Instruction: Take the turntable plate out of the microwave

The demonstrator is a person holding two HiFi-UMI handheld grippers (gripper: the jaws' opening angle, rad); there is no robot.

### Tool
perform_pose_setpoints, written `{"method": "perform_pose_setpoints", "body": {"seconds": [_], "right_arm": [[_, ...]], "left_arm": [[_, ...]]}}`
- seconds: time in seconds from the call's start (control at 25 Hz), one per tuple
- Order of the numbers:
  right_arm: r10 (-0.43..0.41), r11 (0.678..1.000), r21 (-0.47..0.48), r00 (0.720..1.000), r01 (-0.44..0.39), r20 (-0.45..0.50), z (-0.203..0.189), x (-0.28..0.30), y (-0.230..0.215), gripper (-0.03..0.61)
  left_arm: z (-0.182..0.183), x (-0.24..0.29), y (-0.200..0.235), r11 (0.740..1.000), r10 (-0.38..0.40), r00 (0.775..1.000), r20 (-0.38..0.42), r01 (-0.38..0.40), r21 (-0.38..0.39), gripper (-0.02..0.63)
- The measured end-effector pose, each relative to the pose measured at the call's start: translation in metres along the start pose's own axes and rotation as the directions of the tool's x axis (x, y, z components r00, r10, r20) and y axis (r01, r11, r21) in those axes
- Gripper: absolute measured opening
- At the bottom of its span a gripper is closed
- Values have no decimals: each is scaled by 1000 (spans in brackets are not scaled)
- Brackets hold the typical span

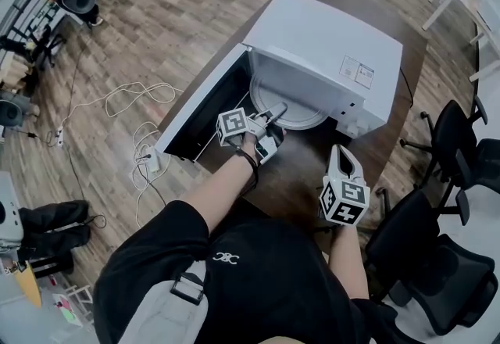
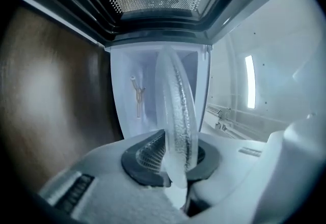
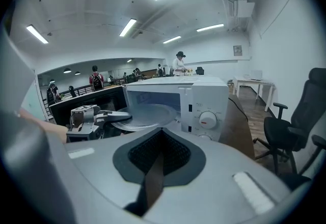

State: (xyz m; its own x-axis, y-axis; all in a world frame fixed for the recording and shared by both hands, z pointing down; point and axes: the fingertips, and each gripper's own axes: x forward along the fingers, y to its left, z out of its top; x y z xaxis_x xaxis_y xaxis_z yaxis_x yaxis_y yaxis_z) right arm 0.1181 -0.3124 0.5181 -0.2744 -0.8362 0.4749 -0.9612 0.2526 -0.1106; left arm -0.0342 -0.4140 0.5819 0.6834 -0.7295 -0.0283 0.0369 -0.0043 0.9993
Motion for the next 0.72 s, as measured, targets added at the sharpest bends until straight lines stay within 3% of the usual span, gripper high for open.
{"method": "perform_pose_setpoints", "body": {"seconds": [0.28,0.72], "right_arm": [[9,1000,11,1000,-9,13,1,4,1,9],[3,1000,-12,999,-3,34,7,6,2,8]], "left_arm": [[-22,-24,-31,994,-90,994,-59,92,50,52],[-52,-51,-51,984,-148,976,-158,161,74,52]]}}
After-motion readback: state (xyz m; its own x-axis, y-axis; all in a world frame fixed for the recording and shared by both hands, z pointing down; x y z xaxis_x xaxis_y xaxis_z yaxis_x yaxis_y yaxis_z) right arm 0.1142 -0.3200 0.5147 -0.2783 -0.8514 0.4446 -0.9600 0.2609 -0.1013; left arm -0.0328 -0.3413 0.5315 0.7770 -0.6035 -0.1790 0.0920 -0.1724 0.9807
